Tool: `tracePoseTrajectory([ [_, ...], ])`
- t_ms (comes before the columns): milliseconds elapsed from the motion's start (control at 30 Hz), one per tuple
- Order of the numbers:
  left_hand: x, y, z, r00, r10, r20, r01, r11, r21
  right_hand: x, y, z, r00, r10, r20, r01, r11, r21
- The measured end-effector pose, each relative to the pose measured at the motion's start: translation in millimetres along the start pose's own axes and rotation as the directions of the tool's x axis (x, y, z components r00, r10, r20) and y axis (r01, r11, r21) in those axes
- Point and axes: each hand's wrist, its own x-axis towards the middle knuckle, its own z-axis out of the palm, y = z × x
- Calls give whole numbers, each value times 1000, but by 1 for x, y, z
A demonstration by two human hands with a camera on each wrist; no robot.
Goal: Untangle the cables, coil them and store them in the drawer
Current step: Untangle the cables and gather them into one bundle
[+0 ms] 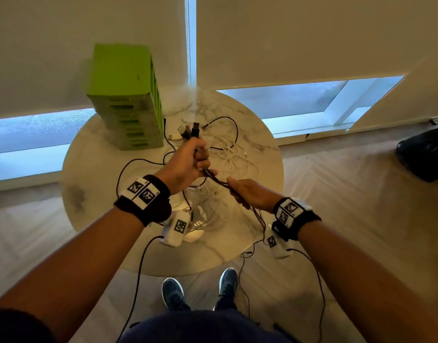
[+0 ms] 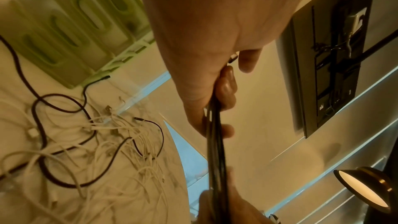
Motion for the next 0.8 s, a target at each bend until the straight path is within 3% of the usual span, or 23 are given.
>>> tracePoseTrajectory([
  [67,-2,3,-12,998,41,-56,-38,998,54,10,-10,23,998,-56,-29,50,980,-191],
  [233,7,-9,-37,973,58,-224,-8,976,217,33,-23,75,996,-33,78,48,980,-195],
  [367,19,-15,-51,941,67,-331,-7,984,177,70,-23,49,984,-48,172,89,966,-243],
  [467,33,-17,-53,936,104,-335,-49,984,168,105,-24,7,970,-5,244,68,966,-251],
  [600,54,-23,-56,927,124,-353,-66,983,171,163,-15,-37,998,-30,51,54,825,-562],
  [800,82,-42,-65,905,109,-412,-24,978,207,235,10,-51,993,-81,86,117,647,-753],
])
